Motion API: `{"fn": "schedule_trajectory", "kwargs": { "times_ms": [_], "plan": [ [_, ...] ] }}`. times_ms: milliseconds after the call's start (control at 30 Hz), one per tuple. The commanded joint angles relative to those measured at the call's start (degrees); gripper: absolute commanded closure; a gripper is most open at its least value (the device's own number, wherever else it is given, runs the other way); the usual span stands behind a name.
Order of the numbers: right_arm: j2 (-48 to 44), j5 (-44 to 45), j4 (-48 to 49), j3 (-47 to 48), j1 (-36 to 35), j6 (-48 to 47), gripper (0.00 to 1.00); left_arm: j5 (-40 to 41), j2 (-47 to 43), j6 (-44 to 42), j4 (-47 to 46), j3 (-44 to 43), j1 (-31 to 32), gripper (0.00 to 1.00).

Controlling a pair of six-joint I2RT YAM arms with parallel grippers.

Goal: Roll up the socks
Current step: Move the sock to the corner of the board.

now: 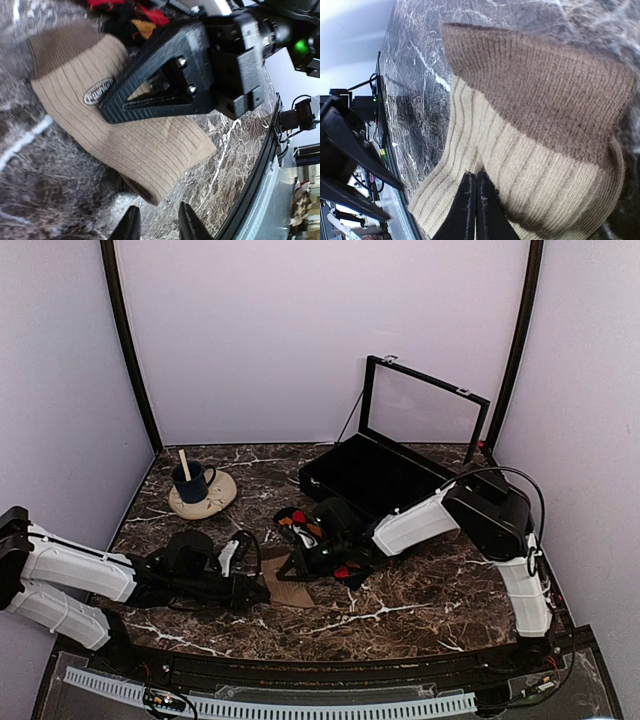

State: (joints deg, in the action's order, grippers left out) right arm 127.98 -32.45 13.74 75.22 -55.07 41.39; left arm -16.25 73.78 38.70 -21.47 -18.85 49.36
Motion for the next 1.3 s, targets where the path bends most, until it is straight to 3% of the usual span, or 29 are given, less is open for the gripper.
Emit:
{"fn": "schedule_trajectory", "kwargs": {
  "times_ms": [0, 200, 533, 767, 1000, 1267],
  "plan": [
    [0.3, 4.1, -2.0, -5.0, -1.0, 2.5, 0.98, 4.4, -8.0, 0.2, 7.0, -1.1, 0.1, 0.67],
    [1.2, 7.2, -0.5, -4.4, -6.0, 7.0, 0.99, 5.9, -16.3, 0.0, 13.5, -1.5, 0.1, 0.62],
    [2.4, 16.9, 9.5, -4.5, -13.5, 21.8, 0.99, 4.0, -28.9, 2.5, 20.9, 2.7, 0.2, 0.79],
    [4.9, 24.8, 16.1, -0.9, -16.6, 28.2, 0.97, 6.2, -38.6, 1.7, 32.7, 2.5, 0.2, 0.81],
    [3.8, 26.1, 12.2, 4.6, -16.5, 21.9, 0.87, 12.4, -41.0, 2.3, 36.3, 2.3, 0.2, 0.8],
    [-2.5, 25.4, 9.2, 3.9, -16.1, 13.8, 0.79, 15.9, -38.1, 4.2, 32.5, 1.6, 0.1, 0.78]
  ]
}}
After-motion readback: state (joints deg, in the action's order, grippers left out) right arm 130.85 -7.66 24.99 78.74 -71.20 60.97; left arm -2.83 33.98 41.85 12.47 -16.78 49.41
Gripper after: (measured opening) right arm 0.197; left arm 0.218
